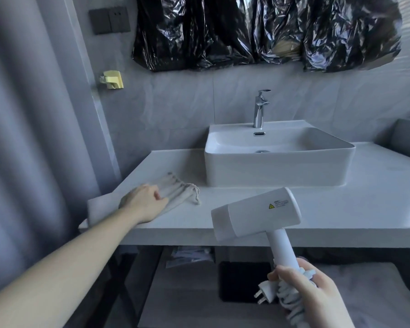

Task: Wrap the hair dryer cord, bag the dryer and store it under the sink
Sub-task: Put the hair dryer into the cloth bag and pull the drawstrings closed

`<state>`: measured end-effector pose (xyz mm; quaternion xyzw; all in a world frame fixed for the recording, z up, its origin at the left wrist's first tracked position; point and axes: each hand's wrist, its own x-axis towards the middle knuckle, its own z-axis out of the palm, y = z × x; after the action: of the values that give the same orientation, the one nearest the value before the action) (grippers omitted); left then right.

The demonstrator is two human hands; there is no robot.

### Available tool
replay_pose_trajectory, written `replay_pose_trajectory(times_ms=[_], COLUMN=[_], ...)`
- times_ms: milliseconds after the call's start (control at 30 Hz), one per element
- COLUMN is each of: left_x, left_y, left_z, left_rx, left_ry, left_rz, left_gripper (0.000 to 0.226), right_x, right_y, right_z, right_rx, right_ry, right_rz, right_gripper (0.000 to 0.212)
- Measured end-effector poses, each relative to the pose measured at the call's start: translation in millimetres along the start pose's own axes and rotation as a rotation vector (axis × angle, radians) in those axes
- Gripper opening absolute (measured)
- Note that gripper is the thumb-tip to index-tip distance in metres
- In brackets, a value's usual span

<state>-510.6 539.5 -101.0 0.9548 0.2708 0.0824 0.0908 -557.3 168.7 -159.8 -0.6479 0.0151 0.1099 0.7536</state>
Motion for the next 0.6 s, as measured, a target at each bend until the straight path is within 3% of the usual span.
replay_pose_trajectory(times_ms=[67,167,233,300,433,500,600], left_x=[1.8,8.3,13.2,20.5,35.9,33.0,24.1], left_y=[23.6,52.9,61.9,63.9,65.6,69.0,73.1], left_z=[10.2,27.3,35.4,43.3,50.7,52.3,58.3], left_rx=[-0.058,-0.146,-0.122,-0.134,-0.13,-0.093,-0.043], left_ry=[-0.101,-0.186,-0.194,-0.103,-0.095,-0.102,-0.059], left_rz=[0.031,0.128,0.154,0.086,-0.02,-0.044,-0.044], left_gripper=[0.083,0.068,0.047,0.054,0.078,0.065,0.041], right_x=[0.2,-1.4,0.8,2.7,8.9,7.2,3.0], right_y=[3.6,0.8,-6.3,-13.4,-10.3,-6.7,-3.0], right_z=[1.1,-3.7,-8.5,-11.4,-17.7,-20.1,-24.1], right_rx=[-0.034,-0.053,-0.056,-0.081,-0.131,-0.118,-0.115], right_ry=[-0.012,-0.012,-0.004,0.018,0.022,0.05,0.107], right_rz=[-0.002,-0.026,-0.036,-0.007,0.029,0.044,0.063], right_gripper=[0.067,0.089,0.064,0.024,0.042,0.039,0.018])
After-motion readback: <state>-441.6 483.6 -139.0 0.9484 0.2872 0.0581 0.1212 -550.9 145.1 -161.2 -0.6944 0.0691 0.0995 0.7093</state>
